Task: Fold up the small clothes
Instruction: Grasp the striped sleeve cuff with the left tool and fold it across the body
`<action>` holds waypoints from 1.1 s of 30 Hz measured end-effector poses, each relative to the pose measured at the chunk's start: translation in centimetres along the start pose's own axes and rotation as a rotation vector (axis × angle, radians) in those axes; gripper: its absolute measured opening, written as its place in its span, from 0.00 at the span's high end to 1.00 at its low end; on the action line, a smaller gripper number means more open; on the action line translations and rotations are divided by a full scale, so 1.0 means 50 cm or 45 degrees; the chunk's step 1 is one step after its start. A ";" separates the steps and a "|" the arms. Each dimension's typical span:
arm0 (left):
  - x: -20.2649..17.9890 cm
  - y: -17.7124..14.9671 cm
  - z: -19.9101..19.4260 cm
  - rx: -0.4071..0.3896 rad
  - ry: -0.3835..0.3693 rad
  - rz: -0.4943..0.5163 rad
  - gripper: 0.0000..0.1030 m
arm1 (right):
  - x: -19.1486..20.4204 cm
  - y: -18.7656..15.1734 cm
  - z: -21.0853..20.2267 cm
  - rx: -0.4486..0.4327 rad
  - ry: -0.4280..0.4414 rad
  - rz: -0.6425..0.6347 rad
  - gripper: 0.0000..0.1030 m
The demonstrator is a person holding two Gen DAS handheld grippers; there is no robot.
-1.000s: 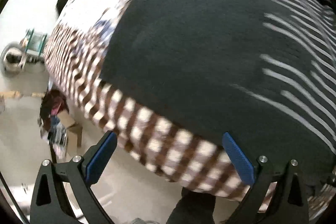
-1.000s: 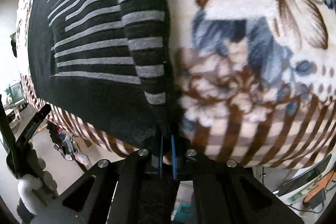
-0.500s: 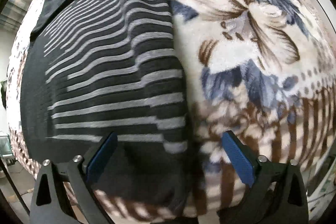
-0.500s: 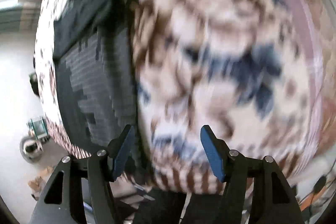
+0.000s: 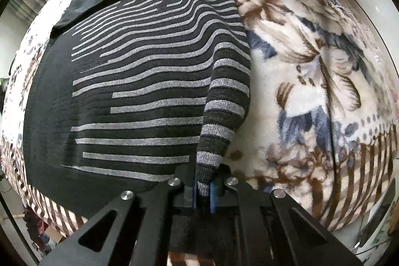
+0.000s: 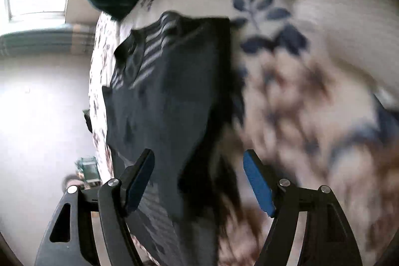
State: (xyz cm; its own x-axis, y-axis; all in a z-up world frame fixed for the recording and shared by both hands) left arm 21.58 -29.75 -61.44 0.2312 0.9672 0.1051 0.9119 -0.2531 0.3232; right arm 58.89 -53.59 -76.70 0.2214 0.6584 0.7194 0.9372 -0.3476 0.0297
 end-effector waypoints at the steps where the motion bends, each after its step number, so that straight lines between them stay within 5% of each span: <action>1: 0.001 0.001 -0.002 -0.004 -0.006 0.003 0.96 | -0.001 0.019 0.023 0.010 0.004 0.013 0.27; 8: -0.017 0.021 -0.025 -0.012 -0.027 -0.008 0.96 | 0.045 0.078 0.125 0.024 0.100 0.025 0.26; 10: -0.017 0.029 -0.036 -0.022 -0.017 -0.011 0.96 | 0.072 0.068 0.149 0.031 0.099 -0.012 0.40; 11: -0.010 0.033 -0.040 -0.025 -0.014 -0.018 0.96 | 0.084 0.068 0.162 0.044 0.083 -0.033 0.71; 12: -0.006 0.040 -0.045 -0.031 -0.013 -0.031 0.96 | 0.089 0.064 0.167 0.054 0.071 -0.030 0.77; 18: 0.083 0.065 -0.125 -0.134 0.003 -0.180 0.96 | 0.147 0.052 0.143 0.050 -0.058 -0.027 0.80; 25: 0.287 0.056 -0.183 -0.181 0.017 -0.501 0.96 | 0.339 0.056 0.122 0.084 -0.327 -0.091 0.80; 33: 0.530 -0.021 -0.120 -0.131 -0.006 -0.821 0.96 | 0.620 0.035 0.300 0.129 -0.512 -0.218 0.80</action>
State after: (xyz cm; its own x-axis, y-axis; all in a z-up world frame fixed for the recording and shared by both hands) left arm 24.68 -3.99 -53.34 -0.3496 0.9258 -0.1440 0.8311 0.3774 0.4085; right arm 71.43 -23.78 -64.75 0.1291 0.9149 0.3824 0.9867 -0.1570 0.0424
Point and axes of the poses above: each gripper's, at about its wrist camera, not at the fingertips, and z roughly the way its jaws point, x to its left, y to its top, the point moved 4 cm from there along z, roughly the way its jaws point, and after that the axes turned 6 degrees about -x, right-handed, at the moved point
